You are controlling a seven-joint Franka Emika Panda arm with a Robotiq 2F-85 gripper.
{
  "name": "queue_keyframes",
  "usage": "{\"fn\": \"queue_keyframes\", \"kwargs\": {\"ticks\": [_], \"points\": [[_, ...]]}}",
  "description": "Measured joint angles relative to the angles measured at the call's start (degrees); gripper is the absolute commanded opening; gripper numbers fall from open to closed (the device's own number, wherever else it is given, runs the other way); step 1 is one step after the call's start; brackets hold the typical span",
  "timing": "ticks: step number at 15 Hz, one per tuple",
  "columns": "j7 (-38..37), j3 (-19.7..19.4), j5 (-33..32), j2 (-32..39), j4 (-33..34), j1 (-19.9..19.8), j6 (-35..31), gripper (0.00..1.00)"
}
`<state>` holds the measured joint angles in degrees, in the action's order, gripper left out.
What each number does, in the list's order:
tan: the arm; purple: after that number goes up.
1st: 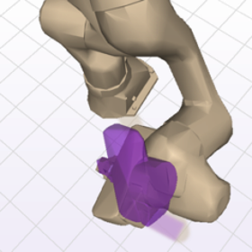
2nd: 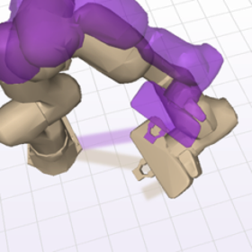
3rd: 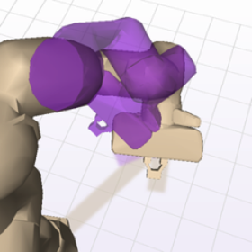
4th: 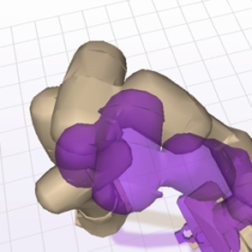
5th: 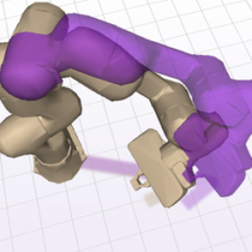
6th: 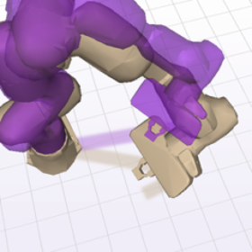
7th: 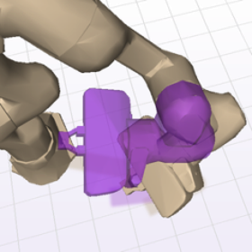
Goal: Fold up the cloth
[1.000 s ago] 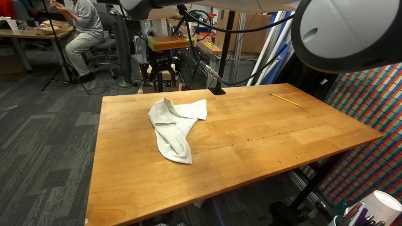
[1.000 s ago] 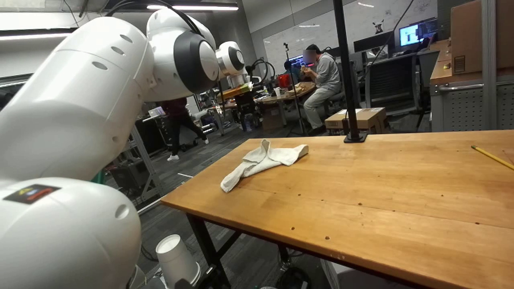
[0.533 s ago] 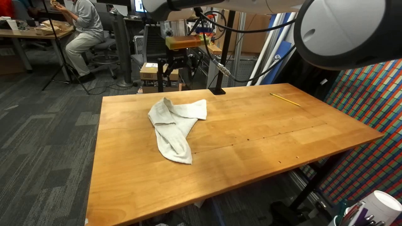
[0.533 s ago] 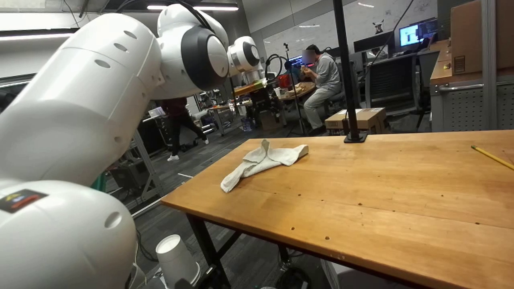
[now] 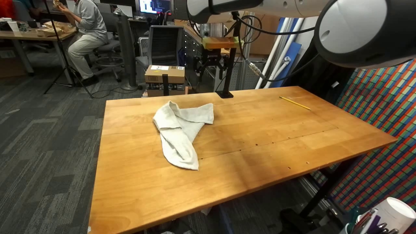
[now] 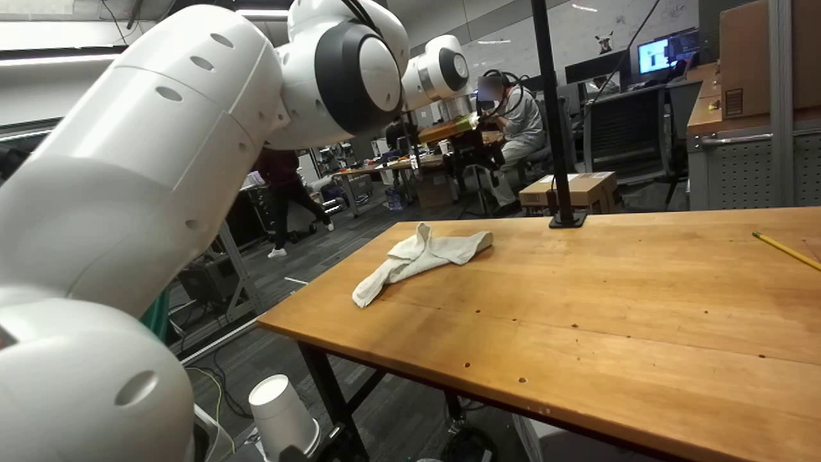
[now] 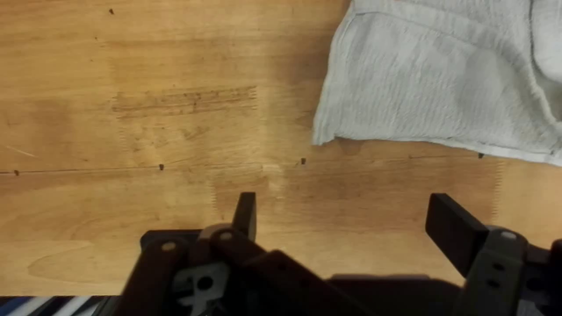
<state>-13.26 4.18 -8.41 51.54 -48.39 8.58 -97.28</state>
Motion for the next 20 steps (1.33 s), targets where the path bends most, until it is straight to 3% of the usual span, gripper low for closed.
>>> {"fn": "queue_keyframes", "kwargs": {"ticks": [5, 20], "points": [[-0.08, -0.09, 0.00, 0.06, -0.33, -2.92, -3.18, 1.00], [-3.48, 1.38, 3.63, 1.37, -6.34, -3.24, -4.95, 1.00]]}}
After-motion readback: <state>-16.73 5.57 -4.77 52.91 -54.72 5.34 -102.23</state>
